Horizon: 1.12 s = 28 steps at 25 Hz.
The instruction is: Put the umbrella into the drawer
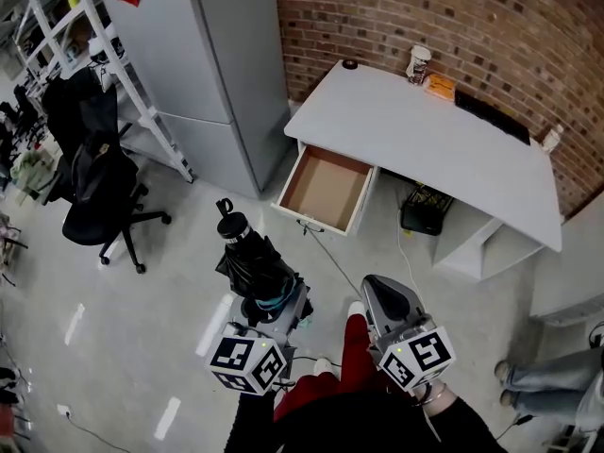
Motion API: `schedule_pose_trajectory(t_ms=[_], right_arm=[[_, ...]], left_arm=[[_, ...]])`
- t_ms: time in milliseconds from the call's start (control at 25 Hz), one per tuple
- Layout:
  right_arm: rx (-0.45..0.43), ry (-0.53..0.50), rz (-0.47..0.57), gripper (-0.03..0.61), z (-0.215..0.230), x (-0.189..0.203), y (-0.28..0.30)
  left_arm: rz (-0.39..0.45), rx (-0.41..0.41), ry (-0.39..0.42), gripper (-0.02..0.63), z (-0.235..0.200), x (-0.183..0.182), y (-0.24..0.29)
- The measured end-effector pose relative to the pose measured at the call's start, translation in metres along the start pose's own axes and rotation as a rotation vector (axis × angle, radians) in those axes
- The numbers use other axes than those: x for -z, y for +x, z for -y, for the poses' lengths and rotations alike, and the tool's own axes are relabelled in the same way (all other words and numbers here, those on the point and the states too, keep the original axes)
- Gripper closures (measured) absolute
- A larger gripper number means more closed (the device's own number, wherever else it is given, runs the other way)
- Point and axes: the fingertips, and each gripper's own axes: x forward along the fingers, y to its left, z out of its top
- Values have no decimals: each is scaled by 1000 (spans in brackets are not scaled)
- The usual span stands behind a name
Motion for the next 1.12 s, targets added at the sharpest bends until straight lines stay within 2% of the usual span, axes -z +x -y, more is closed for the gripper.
schedule_pose_trajectory(t_ms=[440,1120], right_arm=[[3,43,-45,569,68,7,53],[-4,84,-166,569,202,36,138]], left_arm=[[-46,-53,-4,339,-32,-4,83],[-176,-111,-9,339,-63,27,247]])
